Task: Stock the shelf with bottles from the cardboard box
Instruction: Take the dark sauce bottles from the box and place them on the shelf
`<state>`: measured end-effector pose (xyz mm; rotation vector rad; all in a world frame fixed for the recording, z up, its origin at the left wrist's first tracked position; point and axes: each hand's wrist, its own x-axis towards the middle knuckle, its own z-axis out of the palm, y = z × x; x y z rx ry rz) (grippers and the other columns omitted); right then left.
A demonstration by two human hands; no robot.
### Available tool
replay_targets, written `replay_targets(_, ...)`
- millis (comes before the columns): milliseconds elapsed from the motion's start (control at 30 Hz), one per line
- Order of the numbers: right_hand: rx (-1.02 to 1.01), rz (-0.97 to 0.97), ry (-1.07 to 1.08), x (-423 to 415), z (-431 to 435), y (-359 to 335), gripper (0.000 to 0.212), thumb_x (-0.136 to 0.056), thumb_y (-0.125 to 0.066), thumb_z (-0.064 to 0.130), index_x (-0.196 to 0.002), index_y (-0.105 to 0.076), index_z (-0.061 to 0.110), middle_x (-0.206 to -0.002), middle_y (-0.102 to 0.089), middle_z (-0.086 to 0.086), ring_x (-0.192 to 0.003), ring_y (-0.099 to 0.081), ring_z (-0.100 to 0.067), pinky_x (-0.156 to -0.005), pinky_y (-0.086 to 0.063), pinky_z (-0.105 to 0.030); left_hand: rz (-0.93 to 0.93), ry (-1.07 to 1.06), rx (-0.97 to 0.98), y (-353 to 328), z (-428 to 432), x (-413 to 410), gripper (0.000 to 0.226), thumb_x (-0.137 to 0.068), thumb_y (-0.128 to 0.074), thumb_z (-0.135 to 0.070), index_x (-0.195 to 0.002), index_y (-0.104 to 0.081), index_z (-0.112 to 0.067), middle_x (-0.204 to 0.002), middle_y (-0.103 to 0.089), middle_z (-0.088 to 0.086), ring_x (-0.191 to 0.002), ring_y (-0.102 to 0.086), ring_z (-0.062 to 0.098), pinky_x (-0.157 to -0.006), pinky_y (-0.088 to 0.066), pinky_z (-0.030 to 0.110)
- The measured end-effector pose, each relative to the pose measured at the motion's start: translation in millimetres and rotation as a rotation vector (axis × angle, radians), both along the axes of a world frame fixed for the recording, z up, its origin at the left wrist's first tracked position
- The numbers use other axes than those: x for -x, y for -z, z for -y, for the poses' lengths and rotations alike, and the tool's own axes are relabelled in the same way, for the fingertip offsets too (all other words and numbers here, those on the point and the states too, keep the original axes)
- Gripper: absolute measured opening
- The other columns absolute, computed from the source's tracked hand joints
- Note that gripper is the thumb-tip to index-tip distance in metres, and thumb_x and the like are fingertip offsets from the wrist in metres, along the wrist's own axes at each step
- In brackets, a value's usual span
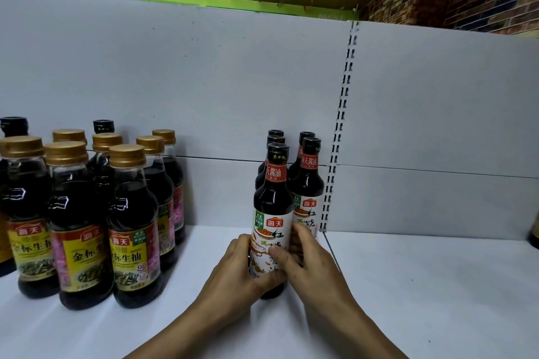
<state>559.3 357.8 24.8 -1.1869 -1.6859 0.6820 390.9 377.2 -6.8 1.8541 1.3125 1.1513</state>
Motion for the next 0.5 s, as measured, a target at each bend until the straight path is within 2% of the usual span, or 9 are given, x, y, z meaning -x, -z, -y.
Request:
replay_targets(133, 0.011, -0.002, -0.02, -1.4, 0.6, -0.6, 0.046, -0.095, -0.069, 0.033, -0.135, -0.049, 0.042, -0.127, -0.068, 0.017, -0.109, -0.066, 0.009, -0.089, -0.054, -0.012, -0.006, 0.001, -0.006, -1.6, 1.7, -0.2, 0.058, -0.068, -0.075, -0.064, -0.117, -0.05, -0.048, -0.12, -0.061, -0.017, -0.103, -0.066, 0.001, -0.088, -0.06, 0.034)
replay_targets(300, 0.013, 0.051, -0.021, -1.8, -0.3, 4.9, 0.052, -0.093, -0.071, 0.034, -0.134, -0.046, 0.05, -0.127, -0.068, 0.02, -0.113, -0.066, 0.003, -0.1, -0.056, -0.03, -0.043, -0.005, -0.019, -5.9, 4.4, -0.1, 0.059, -0.066, -0.071, -0.059, -0.12, -0.05, -0.045, -0.118, -0.056, -0.017, -0.101, -0.064, 0.0, -0.087, -0.06, 0.031)
replay_targets(500, 0.011, 0.081, -0.015, -2.1, -0.6, 6.8, 0.049, -0.093, -0.069, 0.035, -0.128, -0.043, 0.059, -0.127, -0.068, 0.02, -0.114, -0.065, 0.005, -0.101, -0.055, -0.029, -0.041, -0.013, -0.033, -9.0, 7.4, -0.2, 0.055, -0.068, -0.07, -0.061, -0.118, -0.051, -0.046, -0.115, -0.056, -0.019, -0.099, -0.063, -0.004, -0.087, -0.059, 0.031)
